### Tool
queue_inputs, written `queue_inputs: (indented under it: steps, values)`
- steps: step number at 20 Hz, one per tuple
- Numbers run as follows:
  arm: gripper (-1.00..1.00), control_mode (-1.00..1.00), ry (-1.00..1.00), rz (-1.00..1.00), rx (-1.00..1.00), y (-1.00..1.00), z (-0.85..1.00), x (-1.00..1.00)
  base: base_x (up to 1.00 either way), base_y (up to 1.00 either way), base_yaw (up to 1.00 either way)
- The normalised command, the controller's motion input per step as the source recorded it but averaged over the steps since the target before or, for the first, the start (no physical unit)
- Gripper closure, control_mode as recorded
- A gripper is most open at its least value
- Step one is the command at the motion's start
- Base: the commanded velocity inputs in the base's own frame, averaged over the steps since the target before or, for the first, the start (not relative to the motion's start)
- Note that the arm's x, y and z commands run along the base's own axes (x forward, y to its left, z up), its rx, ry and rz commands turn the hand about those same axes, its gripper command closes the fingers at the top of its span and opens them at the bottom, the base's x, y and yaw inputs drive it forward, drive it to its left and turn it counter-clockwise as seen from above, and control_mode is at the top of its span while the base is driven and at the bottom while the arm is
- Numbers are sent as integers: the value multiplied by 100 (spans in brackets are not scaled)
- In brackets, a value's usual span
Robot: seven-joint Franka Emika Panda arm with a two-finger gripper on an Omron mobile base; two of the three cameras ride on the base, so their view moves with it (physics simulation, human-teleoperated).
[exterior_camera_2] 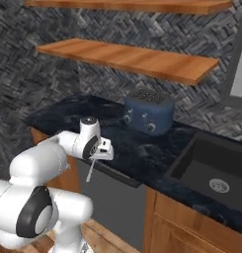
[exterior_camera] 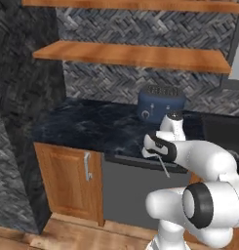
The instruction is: Organize the utensils by type. Pick up the wooden spoons from the counter and place them in the open cabinet. Then pick up the metallic utensils from the counter and place them in the open drawer.
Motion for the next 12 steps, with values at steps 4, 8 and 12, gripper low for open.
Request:
queue_inputs:
  steps: [4,8,12]
  values:
    - [100,100,0,0,0,0,0,0,-11,0,100]
    - [100,100,0,0,0,0,0,0,-9,0,100]
    - [100,100,0,0,0,0,0,0,-8,0,100]
